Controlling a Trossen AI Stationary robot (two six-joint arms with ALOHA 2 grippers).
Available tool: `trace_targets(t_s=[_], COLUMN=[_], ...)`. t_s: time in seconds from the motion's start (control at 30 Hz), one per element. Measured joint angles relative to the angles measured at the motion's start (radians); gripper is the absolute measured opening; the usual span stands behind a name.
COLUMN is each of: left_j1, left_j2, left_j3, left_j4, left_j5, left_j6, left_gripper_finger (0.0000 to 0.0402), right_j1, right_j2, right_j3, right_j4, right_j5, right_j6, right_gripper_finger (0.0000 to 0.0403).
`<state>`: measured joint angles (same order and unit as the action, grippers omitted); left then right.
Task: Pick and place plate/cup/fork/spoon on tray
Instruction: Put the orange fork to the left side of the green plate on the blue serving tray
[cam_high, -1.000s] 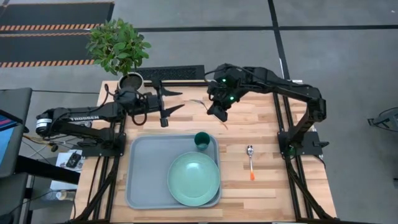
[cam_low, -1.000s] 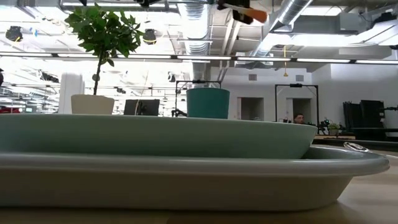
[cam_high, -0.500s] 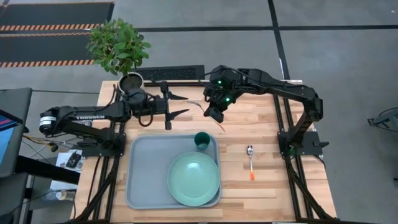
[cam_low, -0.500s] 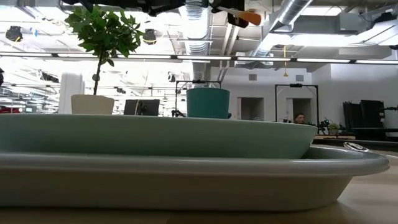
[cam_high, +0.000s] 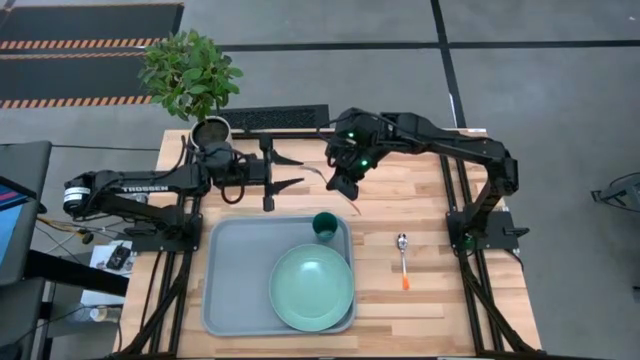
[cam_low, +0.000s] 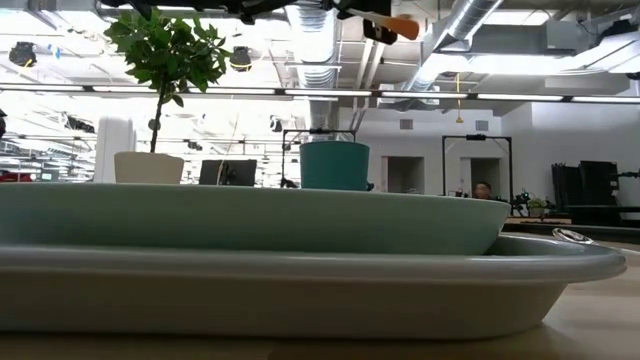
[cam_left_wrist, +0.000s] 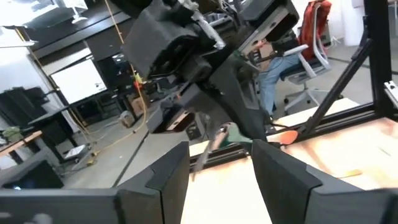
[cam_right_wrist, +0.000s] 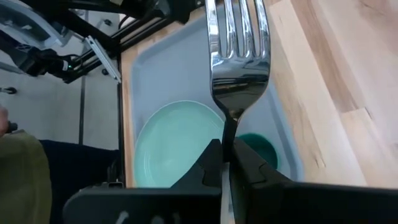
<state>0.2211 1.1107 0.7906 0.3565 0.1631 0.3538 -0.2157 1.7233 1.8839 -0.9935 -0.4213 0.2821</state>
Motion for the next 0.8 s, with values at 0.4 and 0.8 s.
trace_targets(t_s=[0.4,0.8], left_j1=[-0.015,-0.029], left_j2=[0.0,0.003], left_j3=[0.0,0.0], left_j4=[0.001,0.003], left_j5=[-0.002,-0.02], left_j6=[-0.008,-0.009], left_gripper_finger=[0.0098,0.005], right_j1=[0.008,0.022], right_j2=[0.0,0.0], right_j3=[0.0,0.0], right_j4=[-0.001,0.003], right_j5=[-0.001,-0.001], right_j6=[-0.002,0.006], right_gripper_finger=[0.0018,0.0018])
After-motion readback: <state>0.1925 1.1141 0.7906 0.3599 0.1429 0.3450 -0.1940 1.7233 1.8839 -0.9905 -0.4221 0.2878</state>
